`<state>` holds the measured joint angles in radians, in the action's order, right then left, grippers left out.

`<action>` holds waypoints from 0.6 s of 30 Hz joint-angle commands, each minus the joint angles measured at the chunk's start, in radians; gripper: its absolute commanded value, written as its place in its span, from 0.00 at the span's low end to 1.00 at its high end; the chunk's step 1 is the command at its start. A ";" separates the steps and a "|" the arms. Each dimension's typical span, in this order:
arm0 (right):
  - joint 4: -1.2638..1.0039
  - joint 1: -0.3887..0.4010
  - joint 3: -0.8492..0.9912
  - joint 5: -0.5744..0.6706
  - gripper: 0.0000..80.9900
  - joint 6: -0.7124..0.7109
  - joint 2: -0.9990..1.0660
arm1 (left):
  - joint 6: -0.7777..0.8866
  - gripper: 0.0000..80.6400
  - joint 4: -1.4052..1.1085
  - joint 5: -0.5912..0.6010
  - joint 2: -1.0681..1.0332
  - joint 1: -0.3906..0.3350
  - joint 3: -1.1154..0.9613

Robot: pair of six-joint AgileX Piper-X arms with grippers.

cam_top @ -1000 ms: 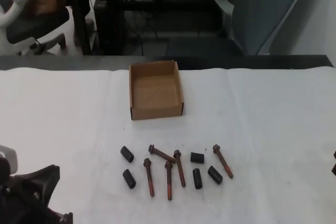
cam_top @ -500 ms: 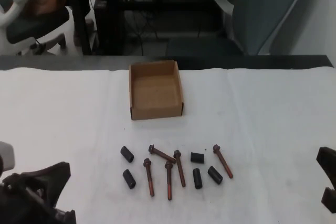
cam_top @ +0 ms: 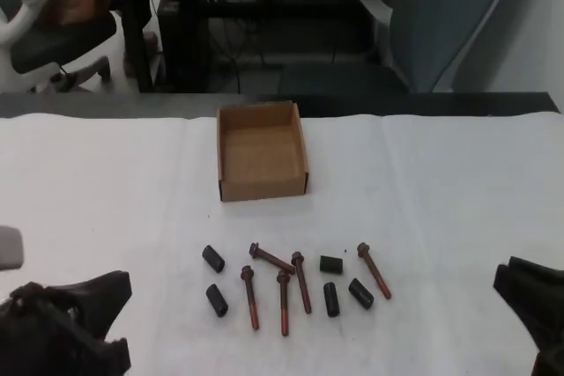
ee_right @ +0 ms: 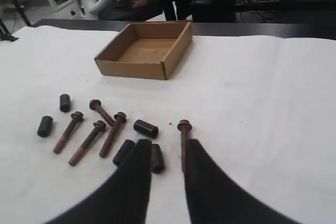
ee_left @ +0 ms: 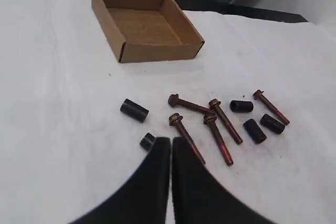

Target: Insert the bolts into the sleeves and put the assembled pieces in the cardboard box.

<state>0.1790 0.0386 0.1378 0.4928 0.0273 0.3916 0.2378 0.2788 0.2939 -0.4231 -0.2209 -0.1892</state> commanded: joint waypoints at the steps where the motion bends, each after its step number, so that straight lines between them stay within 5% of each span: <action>1: 0.003 0.045 0.006 -0.007 0.34 -0.005 0.003 | 0.024 0.02 0.033 0.011 -0.045 -0.014 -0.064; 10: 0.042 0.168 0.092 -0.172 0.34 0.024 0.003 | 0.024 0.02 -0.081 -0.046 -0.261 -0.207 -0.166; 13: 0.057 0.190 0.161 -0.242 0.36 0.024 0.011 | 0.024 0.24 -0.095 -0.078 -0.328 -0.276 -0.206; 16: 0.098 0.195 0.248 -0.274 0.36 0.024 0.041 | 0.027 0.61 -0.094 -0.281 -0.401 -0.333 -0.278; 18: 0.132 0.195 0.299 -0.271 0.36 0.024 0.071 | 0.036 0.75 -0.066 -0.418 -0.472 -0.352 -0.335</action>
<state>0.2796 0.2301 0.3821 0.2309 0.0507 0.4372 0.2637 0.2093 0.0346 -0.8366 -0.5498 -0.4665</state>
